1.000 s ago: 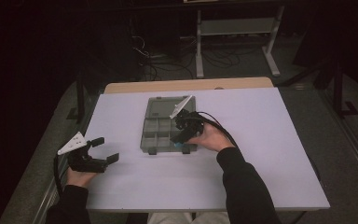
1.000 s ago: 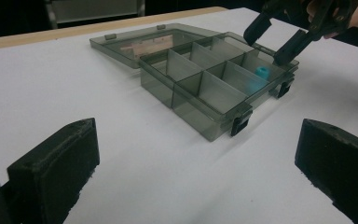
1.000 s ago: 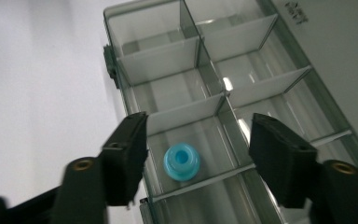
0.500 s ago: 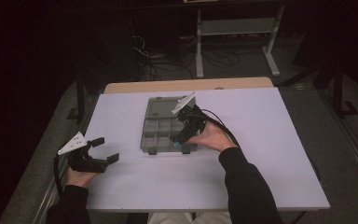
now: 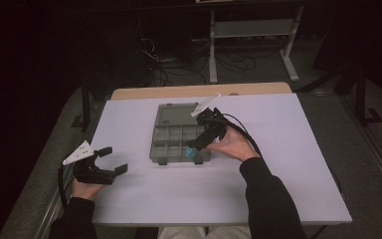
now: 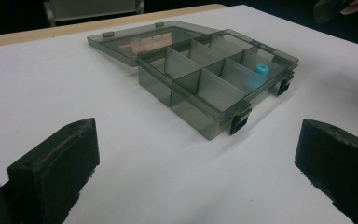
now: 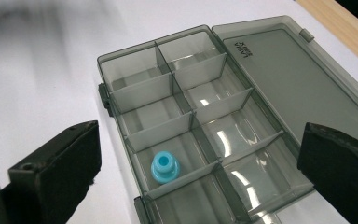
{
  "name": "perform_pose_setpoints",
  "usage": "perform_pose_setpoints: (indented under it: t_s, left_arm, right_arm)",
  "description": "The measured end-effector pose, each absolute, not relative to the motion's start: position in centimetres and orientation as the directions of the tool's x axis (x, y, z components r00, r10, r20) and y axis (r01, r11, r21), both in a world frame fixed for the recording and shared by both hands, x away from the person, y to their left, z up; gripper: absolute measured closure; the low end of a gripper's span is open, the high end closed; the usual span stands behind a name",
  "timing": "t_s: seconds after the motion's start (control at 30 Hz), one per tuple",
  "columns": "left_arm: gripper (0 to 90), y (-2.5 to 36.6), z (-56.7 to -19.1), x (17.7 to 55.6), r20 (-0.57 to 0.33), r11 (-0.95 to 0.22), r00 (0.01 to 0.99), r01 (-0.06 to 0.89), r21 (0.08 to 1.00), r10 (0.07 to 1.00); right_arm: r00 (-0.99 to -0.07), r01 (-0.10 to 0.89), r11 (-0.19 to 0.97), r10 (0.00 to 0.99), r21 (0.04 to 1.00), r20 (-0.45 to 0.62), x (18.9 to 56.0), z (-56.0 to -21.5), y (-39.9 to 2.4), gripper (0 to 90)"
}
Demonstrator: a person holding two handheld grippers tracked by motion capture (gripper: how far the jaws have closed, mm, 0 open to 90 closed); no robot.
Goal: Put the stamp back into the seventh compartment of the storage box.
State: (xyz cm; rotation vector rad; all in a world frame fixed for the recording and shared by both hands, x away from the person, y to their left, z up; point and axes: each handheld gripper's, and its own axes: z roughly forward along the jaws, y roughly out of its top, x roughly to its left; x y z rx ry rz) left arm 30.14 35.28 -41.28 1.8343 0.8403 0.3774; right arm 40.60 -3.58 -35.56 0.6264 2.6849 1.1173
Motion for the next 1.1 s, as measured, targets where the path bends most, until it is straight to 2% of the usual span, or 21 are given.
perform_pose_setpoints:
  t_s: [1.1]
  left_arm:
    - [0.0,35.2,-41.3,30.1,-0.123,-0.219,0.702,0.377,0.9,0.702]
  right_arm:
    - [-0.87,0.357,0.572,0.492,0.738,0.039,39.2,-35.9,-8.6,0.0]
